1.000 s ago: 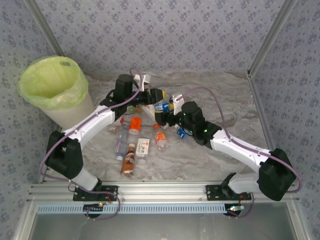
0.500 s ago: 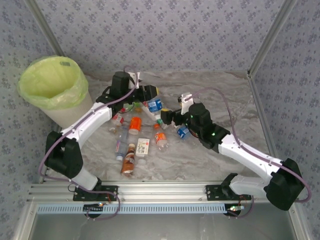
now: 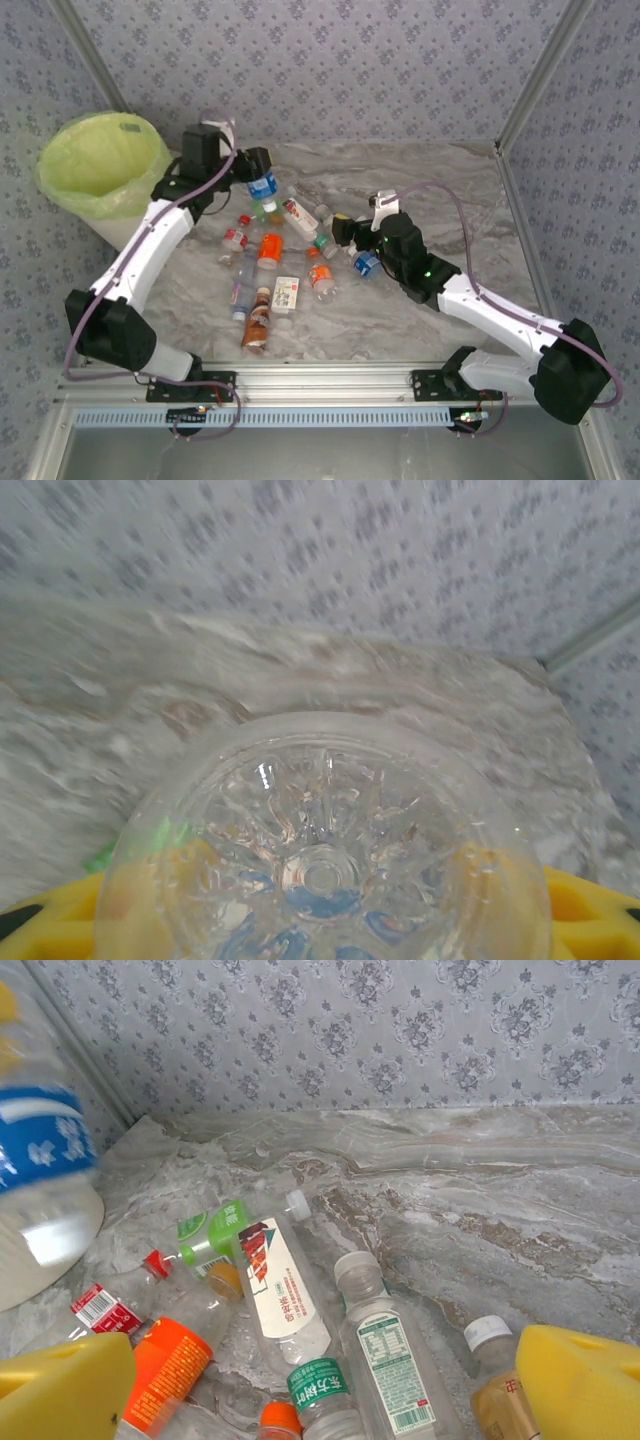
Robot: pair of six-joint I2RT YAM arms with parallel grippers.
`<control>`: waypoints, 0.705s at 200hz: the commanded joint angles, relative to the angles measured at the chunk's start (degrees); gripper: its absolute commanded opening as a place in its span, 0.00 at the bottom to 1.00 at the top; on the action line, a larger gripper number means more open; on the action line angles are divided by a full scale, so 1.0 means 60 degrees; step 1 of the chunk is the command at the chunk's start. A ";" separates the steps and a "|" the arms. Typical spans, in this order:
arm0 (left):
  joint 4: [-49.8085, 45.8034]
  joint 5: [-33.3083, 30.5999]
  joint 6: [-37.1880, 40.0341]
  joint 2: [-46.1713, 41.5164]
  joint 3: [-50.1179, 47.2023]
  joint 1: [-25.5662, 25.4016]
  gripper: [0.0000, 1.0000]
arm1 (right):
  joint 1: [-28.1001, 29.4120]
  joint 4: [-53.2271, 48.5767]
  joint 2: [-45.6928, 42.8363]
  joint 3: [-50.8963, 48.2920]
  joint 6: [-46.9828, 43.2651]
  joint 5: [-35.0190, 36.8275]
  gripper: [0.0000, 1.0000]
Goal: Put the plastic bottles in the bin
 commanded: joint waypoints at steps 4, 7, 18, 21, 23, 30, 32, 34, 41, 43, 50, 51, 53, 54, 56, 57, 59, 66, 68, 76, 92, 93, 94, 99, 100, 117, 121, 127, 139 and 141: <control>-0.0261 -0.0881 0.0882 -0.0475 0.0854 0.0511 0.41 | -0.0049 -0.0035 -0.0025 0.0360 0.0285 0.0397 1.00; -0.0243 -0.0920 0.0953 -0.0503 0.0901 0.0564 0.41 | -0.0051 -0.0020 -0.0012 0.0349 0.0280 0.0422 1.00; -0.0174 -0.1142 0.1201 -0.0582 0.1092 0.0763 0.41 | -0.0061 -0.0066 0.0001 0.0385 0.0259 0.0459 1.00; -0.0145 -0.1202 0.1282 -0.0589 0.1140 0.0808 0.41 | -0.0058 -0.0082 0.0012 0.0406 0.0251 0.0463 1.00; -0.0103 -0.1227 0.1325 -0.0588 0.1158 0.0841 0.41 | -0.0055 -0.0103 0.0017 0.0413 0.0245 0.0463 1.00; -0.0005 -0.1353 0.1503 -0.0618 0.1258 0.0967 0.41 | -0.0049 -0.0167 0.0039 0.0453 0.0222 0.0477 1.00; 0.0009 -0.1393 0.1556 -0.0621 0.1294 0.0994 0.41 | -0.0060 -0.0190 0.0046 0.0462 0.0212 0.0478 1.00; 0.0012 -0.1425 0.1624 -0.0629 0.1329 0.1019 0.41 | -0.0052 -0.0199 0.0048 0.0475 0.0214 0.0478 1.00; 0.0021 -0.1586 0.1853 -0.0612 0.1498 0.1105 0.41 | -0.0058 -0.0262 0.0076 0.0504 0.0193 0.0453 1.00; 0.0023 -0.1638 0.1904 -0.0612 0.1541 0.1131 0.41 | -0.0062 -0.0279 0.0085 0.0515 0.0187 0.0439 1.00; -0.0006 -0.1827 0.2125 -0.0584 0.1717 0.1224 0.41 | -0.0062 -0.0327 0.0100 0.0551 0.0169 0.0395 1.00; -0.0011 -0.1863 0.2169 -0.0586 0.1736 0.1224 0.41 | -0.0063 -0.0330 0.0104 0.0567 0.0170 0.0393 1.00; -0.0018 -0.1938 0.2206 -0.0588 0.1784 0.1241 0.41 | -0.0060 -0.0355 0.0106 0.0571 0.0170 0.0380 1.00; -0.0024 -0.1984 0.2206 -0.0573 0.1806 0.1264 0.41 | -0.0054 -0.0366 0.0114 0.0569 0.0170 0.0370 1.00; -0.0040 -0.2067 0.2265 -0.0570 0.1856 0.1277 0.41 | -0.0058 -0.0375 0.0120 0.0579 0.0170 0.0363 1.00; -0.0043 -0.2100 0.2281 -0.0572 0.1886 0.1299 0.41 | -0.0061 -0.0376 0.0121 0.0581 0.0170 0.0362 1.00; -0.0037 -0.2187 0.2318 -0.0566 0.1927 0.1322 0.41 | -0.0059 -0.0399 0.0122 0.0593 0.0170 0.0350 1.00; -0.0045 -0.2365 0.2435 -0.0551 0.2058 0.1412 0.41 | -0.0051 -0.0431 0.0136 0.0610 0.0164 0.0304 1.00; -0.0034 -0.2426 0.2474 -0.0546 0.2098 0.1427 0.41 | -0.0050 -0.0446 0.0136 0.0611 0.0161 0.0303 1.00; -0.0003 -0.2658 0.2571 -0.0535 0.2238 0.1554 0.41 | -0.0056 -0.0463 0.0140 0.0627 0.0170 0.0290 1.00; -0.0135 -0.3183 0.2632 -0.0426 0.2654 0.1842 0.41 | -0.0049 -0.0445 0.0152 0.0611 0.0183 0.0287 1.00; -0.0149 -0.3200 0.2640 -0.0404 0.2673 0.1859 0.41 | -0.0049 -0.0448 0.0152 0.0611 0.0184 0.0287 1.00; -0.0163 -0.3231 0.2644 -0.0394 0.2705 0.1883 0.41 | -0.0056 -0.0449 0.0151 0.0611 0.0177 0.0287 1.00; -0.0243 -0.3377 0.2641 -0.0352 0.2859 0.1983 0.40 | -0.0050 -0.0451 0.0151 0.0612 0.0170 0.0287 1.00; -0.0254 -0.3407 0.2644 -0.0331 0.2879 0.2018 0.41 | -0.0057 -0.0451 0.0151 0.0619 0.0170 0.0287 1.00; -0.0489 -0.3730 0.2562 -0.0118 0.3264 0.2457 0.40 | -0.0053 -0.0466 0.0151 0.0611 0.0154 0.0313 1.00; -0.0523 -0.3769 0.2531 -0.0093 0.3302 0.2565 0.40 | -0.0058 -0.0466 0.0151 0.0630 0.0155 0.0316 1.00; -0.0552 -0.3824 0.2491 -0.0073 0.3309 0.2717 0.40 | -0.0050 -0.0487 0.0151 0.0628 0.0156 0.0331 1.00; -0.0558 -0.3986 0.2486 -0.0023 0.3294 0.2988 0.40 | -0.0049 -0.0544 0.0151 0.0655 0.0156 0.0345 1.00; -0.0558 -0.4032 0.2490 -0.0018 0.3283 0.3026 0.40 | -0.0053 -0.0562 0.0151 0.0663 0.0156 0.0357 1.00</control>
